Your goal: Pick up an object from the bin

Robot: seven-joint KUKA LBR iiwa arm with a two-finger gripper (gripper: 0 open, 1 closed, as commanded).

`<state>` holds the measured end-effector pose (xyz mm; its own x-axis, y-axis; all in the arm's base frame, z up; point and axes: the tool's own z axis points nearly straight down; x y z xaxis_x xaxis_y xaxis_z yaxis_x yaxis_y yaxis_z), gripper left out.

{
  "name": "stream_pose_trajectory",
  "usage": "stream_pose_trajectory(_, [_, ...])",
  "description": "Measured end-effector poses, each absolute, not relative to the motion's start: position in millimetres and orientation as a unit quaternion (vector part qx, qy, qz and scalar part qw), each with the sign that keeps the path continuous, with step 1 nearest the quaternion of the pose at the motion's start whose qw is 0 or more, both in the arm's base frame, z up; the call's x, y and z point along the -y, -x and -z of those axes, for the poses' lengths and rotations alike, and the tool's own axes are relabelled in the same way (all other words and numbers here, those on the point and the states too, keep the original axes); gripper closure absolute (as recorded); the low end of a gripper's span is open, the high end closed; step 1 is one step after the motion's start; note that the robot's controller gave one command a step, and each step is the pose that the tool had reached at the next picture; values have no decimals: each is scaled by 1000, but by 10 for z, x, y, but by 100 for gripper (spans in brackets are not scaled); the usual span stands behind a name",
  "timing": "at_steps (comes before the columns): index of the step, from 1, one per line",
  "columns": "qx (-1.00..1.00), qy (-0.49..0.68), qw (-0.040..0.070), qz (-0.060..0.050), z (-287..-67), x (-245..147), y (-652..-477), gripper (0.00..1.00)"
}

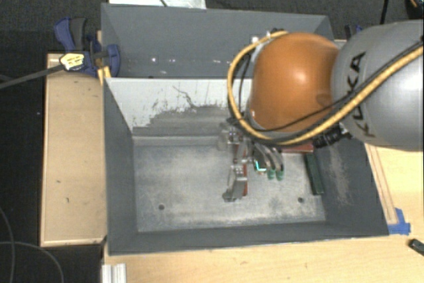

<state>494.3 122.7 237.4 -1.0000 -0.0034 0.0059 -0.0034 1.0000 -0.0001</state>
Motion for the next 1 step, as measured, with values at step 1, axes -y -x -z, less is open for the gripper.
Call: stream_pose_trajectory(1, [994,-108,2,0,-664,-348,-5302,0])
